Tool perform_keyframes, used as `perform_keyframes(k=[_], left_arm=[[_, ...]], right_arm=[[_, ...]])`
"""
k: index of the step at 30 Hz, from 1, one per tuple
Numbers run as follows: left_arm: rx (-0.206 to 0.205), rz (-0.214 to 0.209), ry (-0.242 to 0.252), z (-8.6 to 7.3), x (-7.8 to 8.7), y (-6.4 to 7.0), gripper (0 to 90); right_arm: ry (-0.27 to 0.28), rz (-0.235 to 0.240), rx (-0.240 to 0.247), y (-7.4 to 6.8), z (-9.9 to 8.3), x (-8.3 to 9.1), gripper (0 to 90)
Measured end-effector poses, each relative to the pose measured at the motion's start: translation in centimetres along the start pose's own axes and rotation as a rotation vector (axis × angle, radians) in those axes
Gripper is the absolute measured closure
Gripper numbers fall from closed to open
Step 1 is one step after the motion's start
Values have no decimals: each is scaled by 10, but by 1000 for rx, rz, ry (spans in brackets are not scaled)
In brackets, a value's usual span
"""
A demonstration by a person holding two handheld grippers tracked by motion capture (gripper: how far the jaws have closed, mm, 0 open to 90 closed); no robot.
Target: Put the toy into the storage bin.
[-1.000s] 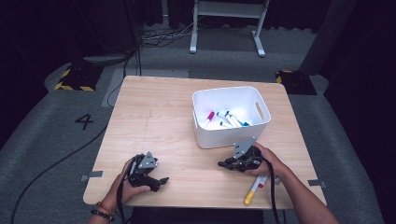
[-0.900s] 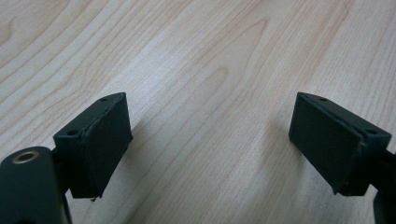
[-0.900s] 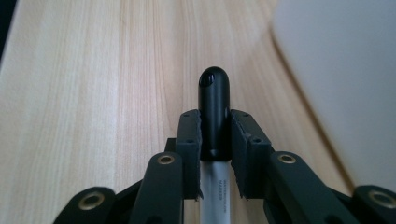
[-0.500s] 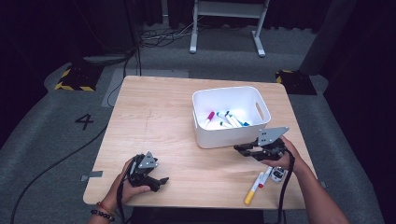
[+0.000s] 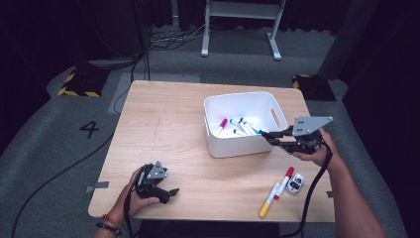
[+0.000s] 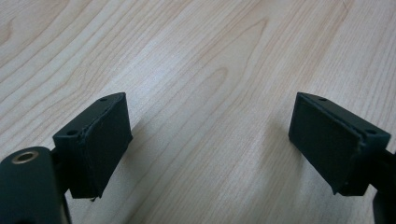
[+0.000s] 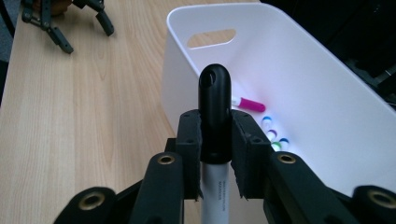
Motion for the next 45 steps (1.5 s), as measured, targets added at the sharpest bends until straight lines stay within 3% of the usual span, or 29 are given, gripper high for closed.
perform_keyframes(k=[5, 13, 21, 32, 38, 45], left_arm=[[0, 0, 0, 0, 0, 0, 132], [-1, -4, 0, 0, 0, 0, 133], [-1, -3, 0, 0, 0, 0, 133], [-1, -3, 0, 0, 0, 0, 133], [-1, -3, 0, 0, 0, 0, 133], [-1, -3, 0, 0, 0, 0, 133]], right_arm=[[0, -21, 4, 16, 17, 2, 743], [-46, -29, 16, 31, 32, -12, 744], [-76, -22, 43, 40, 49, -37, 743], [-117, -13, 44, 49, 53, -74, 743], [-204, 6, 48, 52, 39, -98, 743], [-360, 68, 67, 48, 18, -113, 743]])
Point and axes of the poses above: each handheld gripper's, and its own axes: x roughly backward along the jaws, z roughly out of its top, y roughly to its right, the point moved 4 cm from there along -x, roughly forward along the jaws, and after that the axes turned 10 degrees about y, right-handed, at the moved point
